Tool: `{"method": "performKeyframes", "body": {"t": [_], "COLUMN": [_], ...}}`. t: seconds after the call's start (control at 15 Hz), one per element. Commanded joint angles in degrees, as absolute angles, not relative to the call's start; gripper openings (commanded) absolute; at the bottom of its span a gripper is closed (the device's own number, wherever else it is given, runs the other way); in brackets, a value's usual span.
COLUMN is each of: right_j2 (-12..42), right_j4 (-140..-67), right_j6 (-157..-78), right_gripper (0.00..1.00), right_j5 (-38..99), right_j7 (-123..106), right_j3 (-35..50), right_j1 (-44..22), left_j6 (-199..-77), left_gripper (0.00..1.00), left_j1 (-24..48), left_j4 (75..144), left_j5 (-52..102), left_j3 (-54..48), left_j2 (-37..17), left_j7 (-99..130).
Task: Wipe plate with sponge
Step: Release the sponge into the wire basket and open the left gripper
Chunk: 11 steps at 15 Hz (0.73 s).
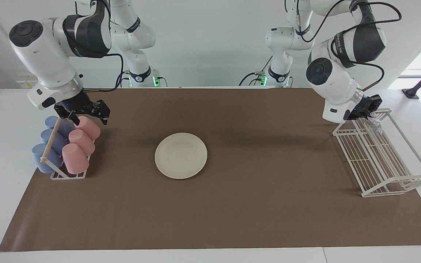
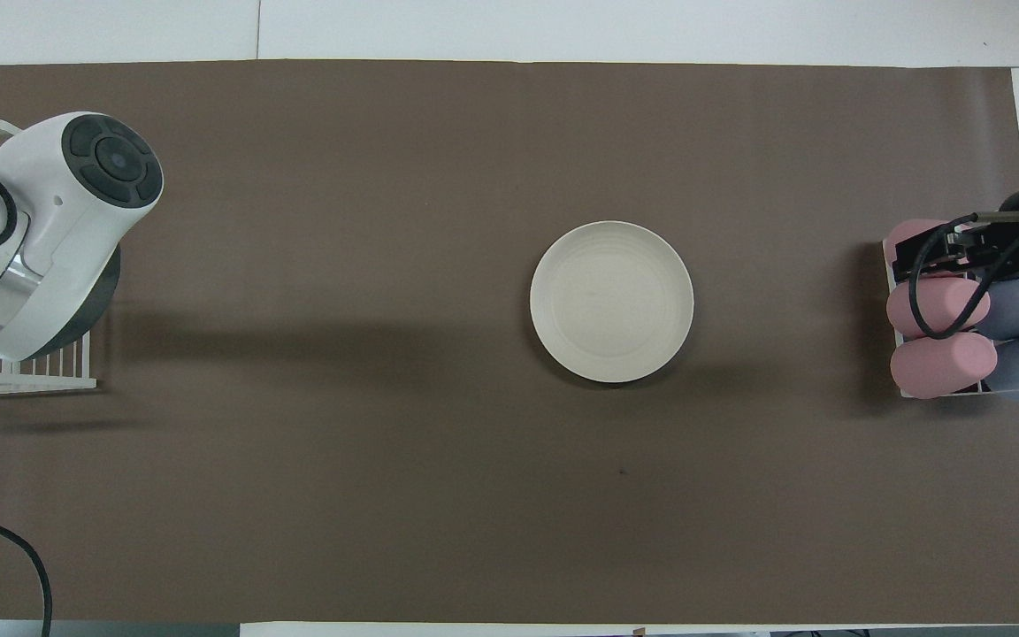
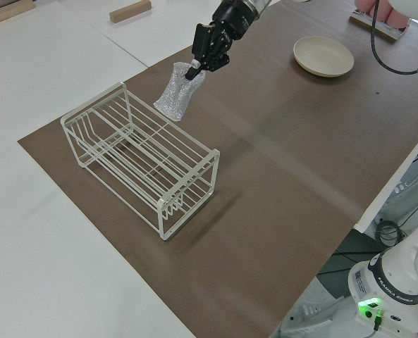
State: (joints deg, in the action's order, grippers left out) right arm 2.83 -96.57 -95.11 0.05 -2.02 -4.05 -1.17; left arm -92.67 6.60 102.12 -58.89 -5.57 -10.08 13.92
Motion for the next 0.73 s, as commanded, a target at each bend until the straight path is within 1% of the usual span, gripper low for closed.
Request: {"method": "performKeyframes", "body": {"t": [0.0,0.2,0.4,0.47,0.66], "right_j2": [-0.70,-1.67,-2.02,-1.50,-1.76], "right_j4": [-99.66,-99.06,-98.01,-95.82,-97.29], "right_j6": [-95.01,-94.75,-94.04,-94.57,-96.15], "right_gripper": [1.00,1.00,1.00,1.00,1.00], "right_j5": [0.26,0.26,2.18,4.89,5.01], "right_j7": [-2.72,-3.60,-4.92,-4.57,-3.69], "right_j3": [-4.75,-6.42,-6.07,-5.89,-5.80], "right_j1": [-2.81,-3.51,-3.43,-3.34,-3.52], "left_j6": [-93.87,-96.40,-97.64,-97.99,-100.19], "left_gripper": [0.00,0.00,0.00,0.00,0.00], "left_j1": [6.15,5.37,4.83,4.83,4.83], "left_j4": [103.45,108.44,109.16,109.42,111.09], "left_j5": [-61.52,-63.19,-63.19,-63.19,-63.02], "left_j3": [-5.63,-5.45,-5.62,-5.71,-5.80], "left_j2": [-11.95,-11.78,-11.87,-11.87,-11.51], "left_j7": [13.18,18.69,24.94,26.61,28.65]}}
